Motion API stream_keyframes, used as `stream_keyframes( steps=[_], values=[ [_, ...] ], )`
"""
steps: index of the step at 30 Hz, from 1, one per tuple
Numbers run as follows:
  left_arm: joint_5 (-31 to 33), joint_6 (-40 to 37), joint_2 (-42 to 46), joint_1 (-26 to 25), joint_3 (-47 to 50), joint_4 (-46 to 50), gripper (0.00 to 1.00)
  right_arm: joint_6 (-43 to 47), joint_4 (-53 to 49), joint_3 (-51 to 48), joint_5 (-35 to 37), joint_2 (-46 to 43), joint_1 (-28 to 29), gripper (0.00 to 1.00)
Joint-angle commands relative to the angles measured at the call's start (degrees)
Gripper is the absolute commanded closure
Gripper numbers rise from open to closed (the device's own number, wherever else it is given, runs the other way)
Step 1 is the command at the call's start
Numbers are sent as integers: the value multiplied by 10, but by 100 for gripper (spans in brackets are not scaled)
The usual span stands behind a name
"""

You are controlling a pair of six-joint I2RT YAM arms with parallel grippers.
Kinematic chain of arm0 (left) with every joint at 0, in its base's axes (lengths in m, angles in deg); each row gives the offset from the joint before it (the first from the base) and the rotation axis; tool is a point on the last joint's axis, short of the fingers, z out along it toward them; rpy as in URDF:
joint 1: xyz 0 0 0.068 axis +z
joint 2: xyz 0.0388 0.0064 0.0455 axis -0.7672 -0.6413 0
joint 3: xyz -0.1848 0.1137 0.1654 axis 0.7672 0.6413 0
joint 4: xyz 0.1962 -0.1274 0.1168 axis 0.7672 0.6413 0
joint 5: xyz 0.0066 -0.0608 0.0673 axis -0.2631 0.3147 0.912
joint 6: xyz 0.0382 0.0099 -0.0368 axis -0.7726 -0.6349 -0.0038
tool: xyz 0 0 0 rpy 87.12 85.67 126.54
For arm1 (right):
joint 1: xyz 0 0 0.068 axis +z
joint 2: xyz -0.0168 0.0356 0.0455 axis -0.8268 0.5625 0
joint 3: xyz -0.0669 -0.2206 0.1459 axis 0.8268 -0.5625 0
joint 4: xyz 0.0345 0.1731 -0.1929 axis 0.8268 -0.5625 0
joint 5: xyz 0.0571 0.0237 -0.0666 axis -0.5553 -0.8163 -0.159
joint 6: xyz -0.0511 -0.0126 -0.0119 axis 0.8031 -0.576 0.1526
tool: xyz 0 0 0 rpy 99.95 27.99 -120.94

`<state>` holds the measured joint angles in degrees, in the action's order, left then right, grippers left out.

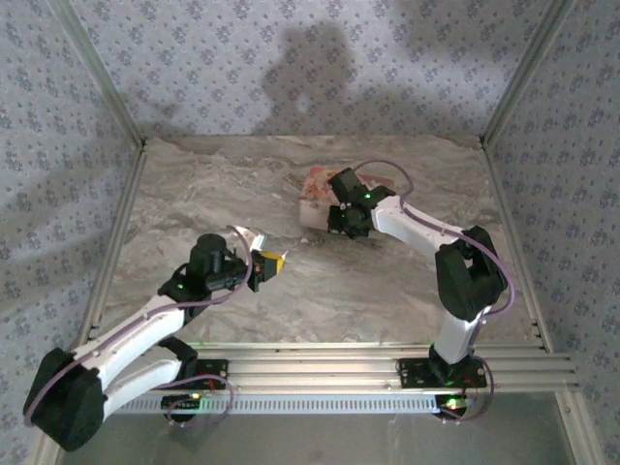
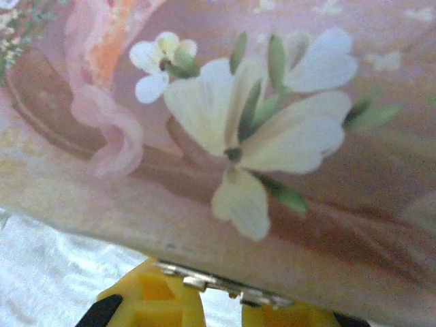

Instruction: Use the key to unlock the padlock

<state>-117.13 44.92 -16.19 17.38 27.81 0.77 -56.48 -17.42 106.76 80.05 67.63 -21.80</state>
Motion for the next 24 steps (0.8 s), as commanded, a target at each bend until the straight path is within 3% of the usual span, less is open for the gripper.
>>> stream_keyframes(
  steps=[1, 12, 24],
  values=[
    [-41, 13, -46, -13, -21, -64, 100, 9, -38, 7, -92, -34, -10, 100],
    [-60, 26, -211, -38, -28, -264, 100, -4, -35, 3, -266, -73, -43, 100],
    [-104, 36, -313, -35, -87, -336, 100, -41, 54, -51, -383, -111, -81, 100]
  ],
)
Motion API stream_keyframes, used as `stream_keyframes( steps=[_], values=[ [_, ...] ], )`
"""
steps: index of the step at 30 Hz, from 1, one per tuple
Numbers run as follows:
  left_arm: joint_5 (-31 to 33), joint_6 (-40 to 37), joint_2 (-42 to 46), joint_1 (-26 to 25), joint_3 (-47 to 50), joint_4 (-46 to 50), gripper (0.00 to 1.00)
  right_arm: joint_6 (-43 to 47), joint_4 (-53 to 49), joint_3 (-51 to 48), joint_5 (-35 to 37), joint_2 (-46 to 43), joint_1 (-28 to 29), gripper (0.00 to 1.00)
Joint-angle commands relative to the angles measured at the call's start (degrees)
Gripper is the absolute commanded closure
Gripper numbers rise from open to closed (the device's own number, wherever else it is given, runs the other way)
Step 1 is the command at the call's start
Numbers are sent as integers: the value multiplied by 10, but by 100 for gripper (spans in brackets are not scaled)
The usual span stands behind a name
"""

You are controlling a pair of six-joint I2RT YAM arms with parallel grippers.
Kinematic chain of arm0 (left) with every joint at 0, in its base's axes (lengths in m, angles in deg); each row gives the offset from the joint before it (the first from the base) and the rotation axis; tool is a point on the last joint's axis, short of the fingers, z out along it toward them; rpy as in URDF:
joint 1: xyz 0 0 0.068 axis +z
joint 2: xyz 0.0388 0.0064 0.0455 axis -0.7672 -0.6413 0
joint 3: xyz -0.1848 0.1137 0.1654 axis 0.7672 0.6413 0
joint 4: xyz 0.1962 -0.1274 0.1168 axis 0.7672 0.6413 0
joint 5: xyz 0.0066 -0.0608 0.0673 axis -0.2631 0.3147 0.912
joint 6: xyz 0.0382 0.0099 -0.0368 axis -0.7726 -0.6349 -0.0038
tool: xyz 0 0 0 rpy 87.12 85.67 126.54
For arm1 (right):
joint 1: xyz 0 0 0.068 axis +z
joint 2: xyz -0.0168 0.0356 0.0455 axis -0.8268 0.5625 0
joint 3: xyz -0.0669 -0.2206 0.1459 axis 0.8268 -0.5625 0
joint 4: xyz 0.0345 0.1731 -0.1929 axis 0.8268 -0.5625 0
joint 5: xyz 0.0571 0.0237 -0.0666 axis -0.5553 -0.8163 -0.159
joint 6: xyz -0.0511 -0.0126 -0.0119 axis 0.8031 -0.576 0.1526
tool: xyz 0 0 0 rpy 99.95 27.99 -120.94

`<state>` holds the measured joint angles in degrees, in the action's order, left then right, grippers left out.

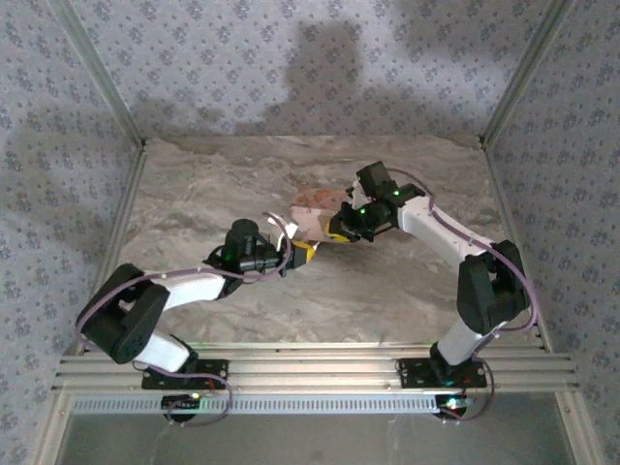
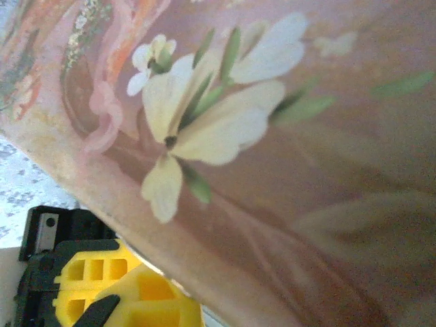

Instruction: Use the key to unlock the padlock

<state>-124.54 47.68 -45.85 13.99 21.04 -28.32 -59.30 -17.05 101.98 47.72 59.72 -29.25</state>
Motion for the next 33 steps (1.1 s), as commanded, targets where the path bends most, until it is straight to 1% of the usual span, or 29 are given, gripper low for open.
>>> stream_keyframes(
  steps=[1, 6, 11, 18, 24, 33],
  values=[
    [-38, 18, -26, 2, -21, -58, 100, -17, 57, -8, -66, -34, -9, 100],
    [-67, 58, -58, 11, -17, -115, 100, -34, 85, -29, -89, -49, -21, 100],
    [-72, 78, -65, 10, -12, -132, 100, -51, 115, -57, -105, -57, -27, 100],
    [-63, 53, -86, 10, -28, -104, 100, -66, 129, -62, -113, -48, -30, 100],
    [-60, 56, -119, 10, -42, -119, 100, -72, 131, -61, -113, -45, -30, 100],
    [-43, 49, -109, 10, -41, -125, 100, -70, 124, -60, -110, -43, -30, 100]
  ],
)
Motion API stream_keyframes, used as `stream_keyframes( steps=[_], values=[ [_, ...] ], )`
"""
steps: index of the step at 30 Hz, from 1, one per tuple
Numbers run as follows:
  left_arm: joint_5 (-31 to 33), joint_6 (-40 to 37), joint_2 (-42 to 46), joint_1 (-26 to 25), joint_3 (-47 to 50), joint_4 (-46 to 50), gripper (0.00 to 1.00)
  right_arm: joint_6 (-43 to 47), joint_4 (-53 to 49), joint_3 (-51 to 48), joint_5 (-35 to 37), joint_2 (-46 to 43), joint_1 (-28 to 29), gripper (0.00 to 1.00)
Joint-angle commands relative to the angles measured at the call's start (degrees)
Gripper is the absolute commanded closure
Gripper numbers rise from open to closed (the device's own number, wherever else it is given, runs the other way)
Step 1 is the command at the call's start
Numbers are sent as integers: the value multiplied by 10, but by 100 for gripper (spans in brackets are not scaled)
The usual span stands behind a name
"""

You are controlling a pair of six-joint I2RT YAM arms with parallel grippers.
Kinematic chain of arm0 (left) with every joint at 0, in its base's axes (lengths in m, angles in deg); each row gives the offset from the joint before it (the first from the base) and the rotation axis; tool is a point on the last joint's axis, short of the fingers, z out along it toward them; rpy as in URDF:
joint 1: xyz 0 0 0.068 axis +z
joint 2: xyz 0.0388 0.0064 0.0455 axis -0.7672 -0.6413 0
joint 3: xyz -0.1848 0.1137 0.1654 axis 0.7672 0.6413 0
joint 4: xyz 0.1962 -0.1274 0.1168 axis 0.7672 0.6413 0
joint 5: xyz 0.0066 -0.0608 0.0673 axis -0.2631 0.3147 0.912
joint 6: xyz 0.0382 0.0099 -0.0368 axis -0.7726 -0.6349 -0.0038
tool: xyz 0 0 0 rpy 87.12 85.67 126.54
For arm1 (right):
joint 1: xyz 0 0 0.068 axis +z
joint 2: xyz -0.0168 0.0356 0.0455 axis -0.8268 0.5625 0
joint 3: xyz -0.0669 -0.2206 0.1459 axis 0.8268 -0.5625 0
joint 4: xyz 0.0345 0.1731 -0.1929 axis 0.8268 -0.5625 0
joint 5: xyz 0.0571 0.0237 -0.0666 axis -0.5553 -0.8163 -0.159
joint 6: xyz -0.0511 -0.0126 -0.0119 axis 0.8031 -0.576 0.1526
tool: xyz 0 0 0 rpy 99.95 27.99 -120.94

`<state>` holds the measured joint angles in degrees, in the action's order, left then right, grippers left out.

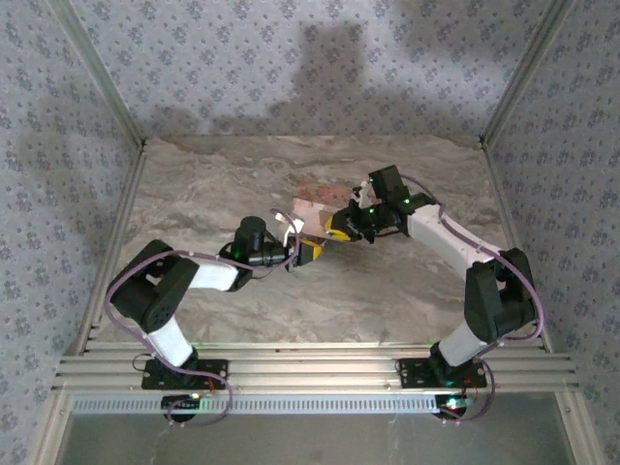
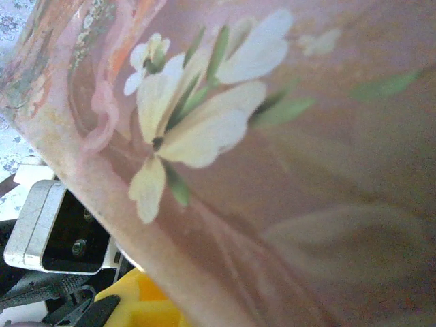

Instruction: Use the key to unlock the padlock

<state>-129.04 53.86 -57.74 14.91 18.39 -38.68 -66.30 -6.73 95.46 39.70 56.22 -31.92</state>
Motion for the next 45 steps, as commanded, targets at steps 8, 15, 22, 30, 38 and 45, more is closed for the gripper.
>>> stream_keyframes(
  steps=[8, 15, 22, 30, 38, 45],
  values=[
    [7, -18, 26, 0, -19, -17, 100, 1, 18, 5, -25, -6, 0, 100],
    [9, -20, 36, -2, -23, -14, 100, 3, 17, 7, -24, -3, 3, 100],
    [4, -14, 22, -3, -38, -9, 100, 4, 17, 8, -25, -4, 9, 100],
    [10, -6, 19, -2, -51, 9, 100, 8, 14, 7, -25, -5, 13, 100],
    [13, 19, 32, 3, -61, 28, 100, 38, -21, 17, 1, -8, 19, 100],
    [7, 41, 50, 11, -65, 29, 100, 50, -41, 22, 24, -11, 27, 100]
  ],
)
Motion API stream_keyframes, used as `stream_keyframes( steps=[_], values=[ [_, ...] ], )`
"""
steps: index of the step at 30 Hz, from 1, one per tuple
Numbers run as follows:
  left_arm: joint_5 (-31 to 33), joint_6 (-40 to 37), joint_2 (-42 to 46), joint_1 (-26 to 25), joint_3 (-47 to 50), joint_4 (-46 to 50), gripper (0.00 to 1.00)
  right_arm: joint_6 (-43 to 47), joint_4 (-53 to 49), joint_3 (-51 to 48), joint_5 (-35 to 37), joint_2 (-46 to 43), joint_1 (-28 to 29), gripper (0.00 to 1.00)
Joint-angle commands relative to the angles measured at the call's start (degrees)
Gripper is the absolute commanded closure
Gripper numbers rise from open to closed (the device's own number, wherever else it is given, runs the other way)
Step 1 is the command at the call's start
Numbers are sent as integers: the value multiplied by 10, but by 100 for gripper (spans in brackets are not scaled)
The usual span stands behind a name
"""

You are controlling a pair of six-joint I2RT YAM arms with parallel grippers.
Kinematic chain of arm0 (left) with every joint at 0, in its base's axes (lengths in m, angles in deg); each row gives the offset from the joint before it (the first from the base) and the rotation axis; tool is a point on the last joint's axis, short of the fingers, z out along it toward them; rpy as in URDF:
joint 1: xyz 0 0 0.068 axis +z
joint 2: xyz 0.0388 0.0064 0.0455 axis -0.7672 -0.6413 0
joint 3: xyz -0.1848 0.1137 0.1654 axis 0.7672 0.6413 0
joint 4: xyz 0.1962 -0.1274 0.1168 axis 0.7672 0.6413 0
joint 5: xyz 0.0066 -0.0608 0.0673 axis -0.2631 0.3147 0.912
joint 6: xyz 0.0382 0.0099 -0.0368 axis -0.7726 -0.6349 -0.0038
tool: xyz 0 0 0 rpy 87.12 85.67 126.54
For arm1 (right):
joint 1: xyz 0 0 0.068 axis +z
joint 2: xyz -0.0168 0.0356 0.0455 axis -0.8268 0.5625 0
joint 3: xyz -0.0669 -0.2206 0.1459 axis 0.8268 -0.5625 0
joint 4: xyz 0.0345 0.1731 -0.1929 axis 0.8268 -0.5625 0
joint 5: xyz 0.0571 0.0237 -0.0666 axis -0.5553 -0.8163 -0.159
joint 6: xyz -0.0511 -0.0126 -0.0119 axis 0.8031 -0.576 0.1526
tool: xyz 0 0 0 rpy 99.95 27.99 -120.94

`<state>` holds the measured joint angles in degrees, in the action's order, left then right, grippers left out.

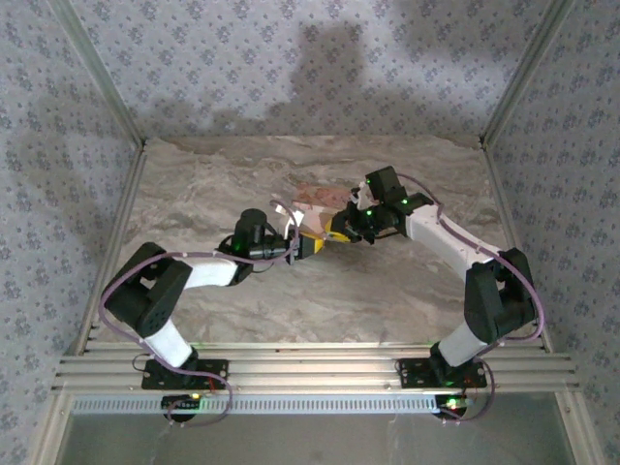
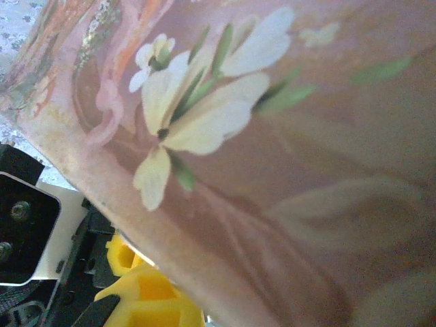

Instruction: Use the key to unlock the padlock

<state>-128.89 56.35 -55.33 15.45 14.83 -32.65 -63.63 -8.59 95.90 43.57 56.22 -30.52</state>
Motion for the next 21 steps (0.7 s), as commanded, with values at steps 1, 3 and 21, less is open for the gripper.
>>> stream_keyframes(
  steps=[1, 3, 21],
  values=[
    [6, 20, 27, 5, -28, -36, 100, 22, -22, 18, -14, -11, 15, 100],
    [13, 25, 28, 3, -25, -48, 100, 19, -21, 19, -11, -10, 16, 100],
    [97, 58, -9, -32, 10, -153, 100, -46, 32, 0, -24, -22, 24, 100]
  ],
)
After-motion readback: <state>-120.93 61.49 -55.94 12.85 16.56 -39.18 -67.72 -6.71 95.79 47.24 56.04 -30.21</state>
